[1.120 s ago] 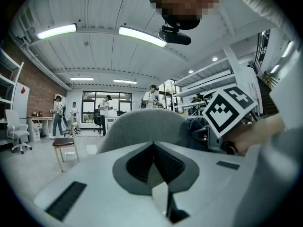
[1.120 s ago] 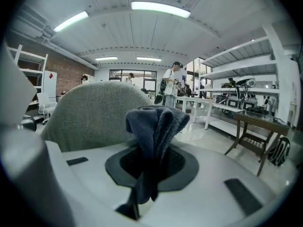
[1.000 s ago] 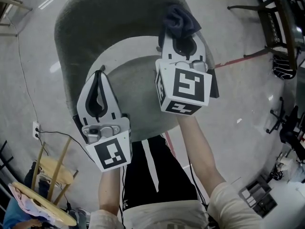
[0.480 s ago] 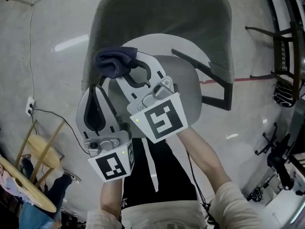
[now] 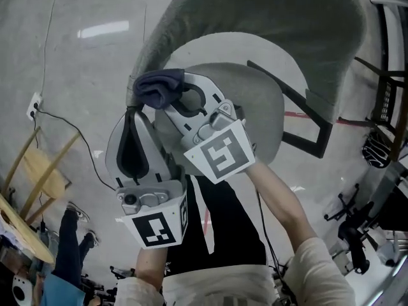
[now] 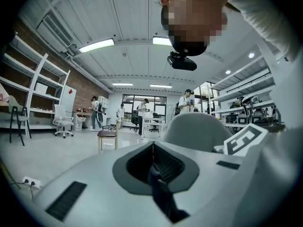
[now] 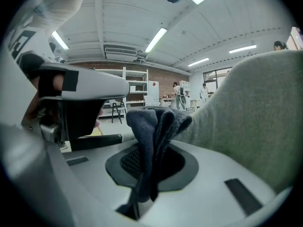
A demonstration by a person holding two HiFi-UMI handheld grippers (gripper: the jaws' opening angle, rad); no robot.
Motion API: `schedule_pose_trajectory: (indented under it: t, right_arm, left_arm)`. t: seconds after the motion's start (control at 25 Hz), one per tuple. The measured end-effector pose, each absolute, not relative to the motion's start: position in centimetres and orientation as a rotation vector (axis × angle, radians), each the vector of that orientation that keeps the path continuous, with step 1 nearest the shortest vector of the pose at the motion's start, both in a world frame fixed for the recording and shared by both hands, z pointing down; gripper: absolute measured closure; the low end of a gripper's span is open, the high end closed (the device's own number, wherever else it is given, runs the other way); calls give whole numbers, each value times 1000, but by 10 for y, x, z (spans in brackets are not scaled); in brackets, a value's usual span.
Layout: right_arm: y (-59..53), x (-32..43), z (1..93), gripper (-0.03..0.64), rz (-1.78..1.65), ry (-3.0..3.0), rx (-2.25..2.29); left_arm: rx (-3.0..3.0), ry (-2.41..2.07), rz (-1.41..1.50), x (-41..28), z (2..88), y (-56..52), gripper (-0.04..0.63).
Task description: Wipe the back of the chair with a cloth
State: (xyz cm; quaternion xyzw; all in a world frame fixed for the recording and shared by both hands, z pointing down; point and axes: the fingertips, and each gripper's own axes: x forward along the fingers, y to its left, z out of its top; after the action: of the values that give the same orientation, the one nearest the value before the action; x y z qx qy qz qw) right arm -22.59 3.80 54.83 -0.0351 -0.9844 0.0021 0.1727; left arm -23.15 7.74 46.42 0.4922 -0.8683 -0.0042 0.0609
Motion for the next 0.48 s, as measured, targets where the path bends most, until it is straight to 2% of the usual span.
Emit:
schedule_pose_trajectory:
  t: [0.48]
  right_arm:
    - [3, -230, 557, 558, 30, -2789, 107]
  left_arm:
    - [1522, -2620, 23, -236, 466, 70, 580]
